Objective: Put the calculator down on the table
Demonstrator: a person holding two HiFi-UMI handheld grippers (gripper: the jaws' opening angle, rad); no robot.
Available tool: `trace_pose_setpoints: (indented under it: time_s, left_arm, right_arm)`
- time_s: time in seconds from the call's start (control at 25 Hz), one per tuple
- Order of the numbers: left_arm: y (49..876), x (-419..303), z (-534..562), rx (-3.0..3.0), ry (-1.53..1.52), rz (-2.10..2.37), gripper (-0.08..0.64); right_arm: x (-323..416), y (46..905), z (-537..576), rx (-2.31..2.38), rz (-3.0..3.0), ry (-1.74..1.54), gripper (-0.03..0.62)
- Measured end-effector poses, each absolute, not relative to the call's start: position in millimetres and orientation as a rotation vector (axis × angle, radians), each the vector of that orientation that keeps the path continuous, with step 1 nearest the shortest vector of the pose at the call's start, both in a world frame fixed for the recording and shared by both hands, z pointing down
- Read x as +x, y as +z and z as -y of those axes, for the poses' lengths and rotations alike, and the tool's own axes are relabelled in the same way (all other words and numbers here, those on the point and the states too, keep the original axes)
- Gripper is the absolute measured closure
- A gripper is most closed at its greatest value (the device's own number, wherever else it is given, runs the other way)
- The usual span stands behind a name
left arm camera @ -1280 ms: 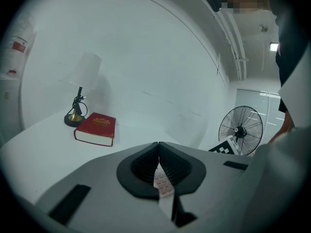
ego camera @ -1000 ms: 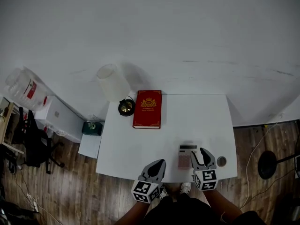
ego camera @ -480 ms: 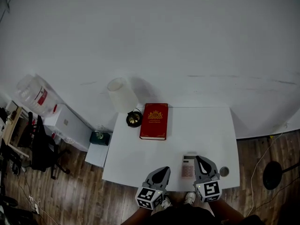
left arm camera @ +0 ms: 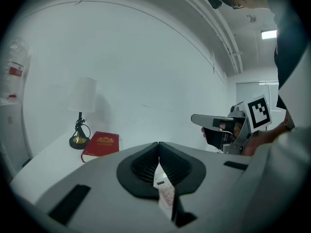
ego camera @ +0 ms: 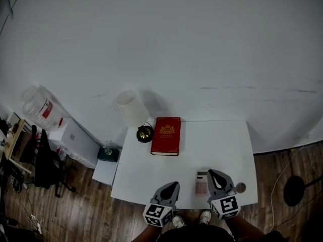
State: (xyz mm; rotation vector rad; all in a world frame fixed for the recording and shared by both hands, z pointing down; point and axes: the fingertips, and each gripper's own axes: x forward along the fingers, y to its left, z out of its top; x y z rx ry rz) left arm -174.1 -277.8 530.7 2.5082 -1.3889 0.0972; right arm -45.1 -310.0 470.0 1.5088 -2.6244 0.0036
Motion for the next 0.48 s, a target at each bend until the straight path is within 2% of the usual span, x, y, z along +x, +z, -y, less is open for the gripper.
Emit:
trace_pose_setpoints:
  time_s: [0.2,0.48]
  left_arm:
    - [530,-174,276,2.519,0.119,1.394,0.541]
    - [524,-169,281,2.57,0.134,1.396,0.541]
  right_arm:
    - [-41,471,309,1.532,2.603,0.089,0.575]
    - [-59,460,298,1.434,2.677,-0.052,0.575]
